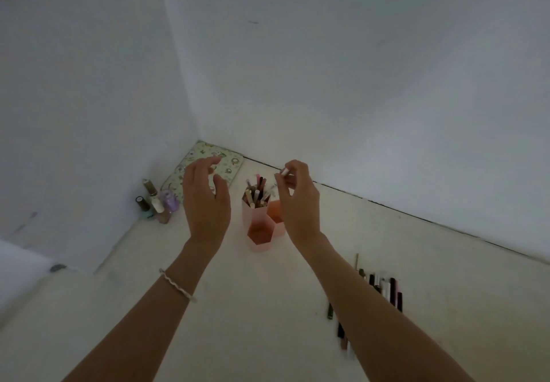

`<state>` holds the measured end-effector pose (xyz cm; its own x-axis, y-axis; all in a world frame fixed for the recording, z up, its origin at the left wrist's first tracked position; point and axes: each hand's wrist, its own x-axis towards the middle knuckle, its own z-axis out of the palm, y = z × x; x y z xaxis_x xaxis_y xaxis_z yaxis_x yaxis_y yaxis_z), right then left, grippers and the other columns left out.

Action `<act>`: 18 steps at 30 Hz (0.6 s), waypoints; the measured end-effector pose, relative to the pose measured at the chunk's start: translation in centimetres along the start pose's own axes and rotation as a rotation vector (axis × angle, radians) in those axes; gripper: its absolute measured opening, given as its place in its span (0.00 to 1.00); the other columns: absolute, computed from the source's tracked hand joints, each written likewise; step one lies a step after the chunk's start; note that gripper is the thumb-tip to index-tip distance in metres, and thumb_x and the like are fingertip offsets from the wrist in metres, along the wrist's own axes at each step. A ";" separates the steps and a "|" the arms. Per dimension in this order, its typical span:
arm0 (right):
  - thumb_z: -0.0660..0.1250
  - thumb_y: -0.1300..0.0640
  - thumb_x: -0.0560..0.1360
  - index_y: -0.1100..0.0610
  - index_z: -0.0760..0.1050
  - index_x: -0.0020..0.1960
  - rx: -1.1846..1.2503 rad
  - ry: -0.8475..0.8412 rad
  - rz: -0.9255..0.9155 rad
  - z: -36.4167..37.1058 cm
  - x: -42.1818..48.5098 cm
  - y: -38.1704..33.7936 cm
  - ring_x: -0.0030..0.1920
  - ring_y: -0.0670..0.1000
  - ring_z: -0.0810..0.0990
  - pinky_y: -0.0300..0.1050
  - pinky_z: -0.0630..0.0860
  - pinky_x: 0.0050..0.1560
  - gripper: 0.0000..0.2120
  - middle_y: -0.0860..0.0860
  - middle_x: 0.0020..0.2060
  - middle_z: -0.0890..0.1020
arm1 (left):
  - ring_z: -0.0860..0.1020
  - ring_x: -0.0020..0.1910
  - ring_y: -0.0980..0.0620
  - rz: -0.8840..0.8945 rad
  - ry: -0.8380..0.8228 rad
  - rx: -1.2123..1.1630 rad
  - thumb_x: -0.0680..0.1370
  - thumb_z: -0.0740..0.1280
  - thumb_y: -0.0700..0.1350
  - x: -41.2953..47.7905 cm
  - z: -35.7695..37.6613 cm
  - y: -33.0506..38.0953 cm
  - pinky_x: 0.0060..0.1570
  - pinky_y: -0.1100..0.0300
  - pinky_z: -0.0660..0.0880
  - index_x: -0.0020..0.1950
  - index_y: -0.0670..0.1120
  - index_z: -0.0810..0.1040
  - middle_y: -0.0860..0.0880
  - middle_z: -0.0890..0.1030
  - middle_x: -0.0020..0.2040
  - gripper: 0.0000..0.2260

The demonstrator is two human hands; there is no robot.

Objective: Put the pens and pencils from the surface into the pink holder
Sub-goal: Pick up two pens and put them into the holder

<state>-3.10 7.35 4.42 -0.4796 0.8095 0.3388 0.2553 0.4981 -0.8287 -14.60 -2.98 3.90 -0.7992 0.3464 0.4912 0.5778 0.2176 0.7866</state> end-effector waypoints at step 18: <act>0.59 0.69 0.76 0.58 0.78 0.56 -0.172 0.221 0.160 -10.1 -2.1 6.5 0.47 0.45 0.79 0.34 0.73 0.47 0.14 0.50 0.50 0.81 | 0.79 0.45 0.51 0.012 -0.934 0.348 0.80 0.59 0.42 -16.3 10.5 5.2 0.45 0.60 0.75 0.60 0.47 0.71 0.49 0.78 0.52 0.09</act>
<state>8.01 12.04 2.82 -0.2325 0.9205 0.3141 0.4599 0.3886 -0.7984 3.17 2.05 -3.91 -0.4284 0.8967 -0.1112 0.7209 0.4134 0.5563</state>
